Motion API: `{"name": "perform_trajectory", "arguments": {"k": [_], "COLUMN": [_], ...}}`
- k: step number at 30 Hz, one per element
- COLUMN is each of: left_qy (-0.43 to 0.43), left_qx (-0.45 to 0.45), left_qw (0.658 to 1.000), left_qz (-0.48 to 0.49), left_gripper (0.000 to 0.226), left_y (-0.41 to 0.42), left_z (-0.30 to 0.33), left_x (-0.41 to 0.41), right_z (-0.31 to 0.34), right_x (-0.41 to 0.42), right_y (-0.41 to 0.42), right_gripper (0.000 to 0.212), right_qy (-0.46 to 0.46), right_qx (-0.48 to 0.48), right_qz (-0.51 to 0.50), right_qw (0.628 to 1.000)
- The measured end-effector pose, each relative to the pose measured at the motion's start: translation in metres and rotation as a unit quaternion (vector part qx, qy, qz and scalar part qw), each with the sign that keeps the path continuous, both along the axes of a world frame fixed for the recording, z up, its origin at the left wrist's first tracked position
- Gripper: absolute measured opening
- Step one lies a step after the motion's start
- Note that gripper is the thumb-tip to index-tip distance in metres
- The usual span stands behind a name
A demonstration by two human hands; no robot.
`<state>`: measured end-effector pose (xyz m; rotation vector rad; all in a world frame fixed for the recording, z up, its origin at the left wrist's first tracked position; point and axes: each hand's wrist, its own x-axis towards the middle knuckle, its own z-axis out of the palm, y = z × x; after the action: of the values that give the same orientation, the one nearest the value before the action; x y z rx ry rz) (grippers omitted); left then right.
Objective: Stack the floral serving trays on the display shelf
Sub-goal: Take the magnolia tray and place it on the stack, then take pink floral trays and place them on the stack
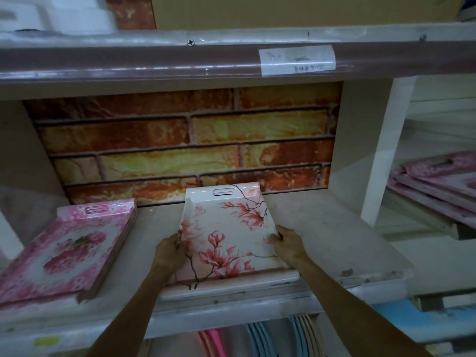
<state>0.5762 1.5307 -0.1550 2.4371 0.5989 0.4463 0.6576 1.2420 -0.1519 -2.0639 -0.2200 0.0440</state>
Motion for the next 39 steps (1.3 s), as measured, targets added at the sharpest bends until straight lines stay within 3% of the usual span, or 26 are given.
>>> {"name": "perform_trajectory", "arguments": {"k": [7, 10, 14, 22, 26, 39], "left_qy": [0.048, -0.040, -0.161, -0.245, -0.250, -0.219], "left_qx": [0.068, 0.070, -0.018, -0.159, -0.197, -0.200], "left_qw": [0.996, 0.996, 0.983, 0.931, 0.911, 0.882], "left_qz": [-0.021, -0.034, -0.082, -0.221, -0.261, -0.367], "left_gripper": [0.025, 0.021, 0.017, 0.015, 0.016, 0.019], "left_y": [0.005, 0.001, -0.035, -0.155, -0.220, -0.444], "left_z": [0.012, 0.028, 0.060, 0.107, 0.118, 0.119], "left_x": [-0.003, -0.005, -0.011, -0.010, -0.002, 0.053], "right_z": [0.012, 0.028, 0.047, 0.101, 0.119, 0.145], "right_x": [-0.001, -0.003, -0.002, -0.022, -0.030, -0.044], "right_y": [-0.010, -0.023, -0.051, -0.141, -0.198, -0.423], "right_gripper": [0.029, 0.034, 0.030, 0.009, 0.009, 0.012], "right_qy": [0.016, -0.012, -0.047, -0.107, -0.141, -0.163], "right_qx": [-0.031, -0.042, 0.035, 0.188, 0.190, 0.178], "right_qz": [0.026, 0.002, -0.014, -0.043, -0.054, -0.136], "right_qw": [0.999, 0.999, 0.998, 0.975, 0.970, 0.961]}}
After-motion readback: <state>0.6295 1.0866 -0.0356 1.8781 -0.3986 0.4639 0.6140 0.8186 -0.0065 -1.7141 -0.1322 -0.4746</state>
